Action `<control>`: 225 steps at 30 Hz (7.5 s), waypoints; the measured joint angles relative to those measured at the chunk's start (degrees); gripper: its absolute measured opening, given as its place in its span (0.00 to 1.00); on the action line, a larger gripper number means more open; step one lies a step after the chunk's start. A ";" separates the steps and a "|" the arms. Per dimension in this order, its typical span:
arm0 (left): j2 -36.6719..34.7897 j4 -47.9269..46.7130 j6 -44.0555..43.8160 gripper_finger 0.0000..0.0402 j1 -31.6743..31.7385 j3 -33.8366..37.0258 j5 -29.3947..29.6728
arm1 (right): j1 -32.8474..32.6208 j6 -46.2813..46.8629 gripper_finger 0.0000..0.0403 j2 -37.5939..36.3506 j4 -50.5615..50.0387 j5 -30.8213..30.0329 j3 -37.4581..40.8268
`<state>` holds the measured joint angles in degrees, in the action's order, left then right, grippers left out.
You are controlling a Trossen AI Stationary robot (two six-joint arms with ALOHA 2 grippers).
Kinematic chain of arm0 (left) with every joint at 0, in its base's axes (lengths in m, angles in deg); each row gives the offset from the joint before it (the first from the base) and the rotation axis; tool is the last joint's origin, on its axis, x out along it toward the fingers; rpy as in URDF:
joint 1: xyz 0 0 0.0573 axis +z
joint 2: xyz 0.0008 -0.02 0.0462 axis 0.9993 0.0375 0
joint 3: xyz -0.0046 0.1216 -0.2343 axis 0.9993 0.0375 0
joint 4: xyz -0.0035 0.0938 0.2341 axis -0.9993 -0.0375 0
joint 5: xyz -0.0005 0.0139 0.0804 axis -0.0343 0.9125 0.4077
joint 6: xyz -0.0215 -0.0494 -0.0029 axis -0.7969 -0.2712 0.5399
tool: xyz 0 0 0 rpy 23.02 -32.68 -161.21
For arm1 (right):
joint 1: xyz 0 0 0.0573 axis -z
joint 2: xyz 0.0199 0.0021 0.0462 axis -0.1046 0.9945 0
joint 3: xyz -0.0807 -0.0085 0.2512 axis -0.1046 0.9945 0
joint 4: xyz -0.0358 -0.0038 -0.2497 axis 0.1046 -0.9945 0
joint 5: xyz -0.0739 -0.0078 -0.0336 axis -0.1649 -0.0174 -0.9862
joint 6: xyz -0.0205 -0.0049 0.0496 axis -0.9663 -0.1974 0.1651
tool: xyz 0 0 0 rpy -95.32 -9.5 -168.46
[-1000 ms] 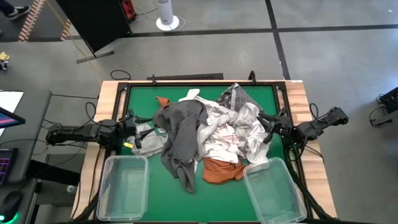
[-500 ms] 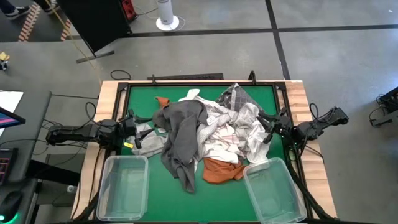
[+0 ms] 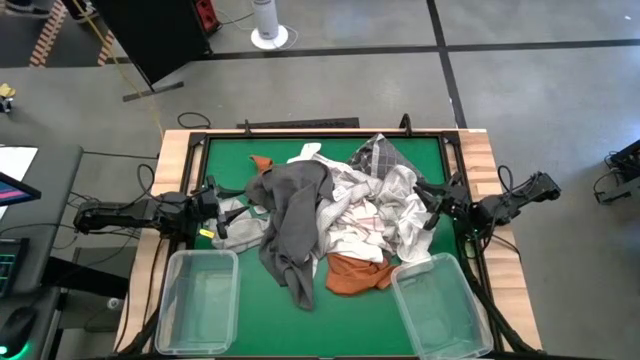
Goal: Sort towels by color in basket
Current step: Put the gray towel into the right transparent bin
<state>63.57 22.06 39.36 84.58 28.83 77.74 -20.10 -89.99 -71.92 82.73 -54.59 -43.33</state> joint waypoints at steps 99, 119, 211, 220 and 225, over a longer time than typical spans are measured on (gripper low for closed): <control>67.32 14.94 4.68 0.00 10.85 -50.91 -27.55 | 3.38 10.49 0.28 29.51 4.22 21.12 -11.33; 60.51 8.34 -7.44 0.00 11.76 -65.78 -29.28 | 13.39 11.11 0.49 41.74 -10.03 23.49 -28.79; 65.75 11.57 3.86 0.37 10.44 -57.97 -20.74 | 26.57 -6.15 0.08 72.66 16.31 82.60 -64.50; 65.72 6.76 5.58 0.70 10.02 -57.97 -20.63 | 26.53 -4.72 0.08 68.00 10.08 82.33 -64.50; 63.64 5.08 7.57 0.78 9.14 -57.98 -20.46 | 25.48 -4.65 0.08 63.61 1.37 78.95 -64.50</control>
<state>127.21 27.13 46.93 93.72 -29.16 57.28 5.38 -94.64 -8.31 84.11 24.36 -107.83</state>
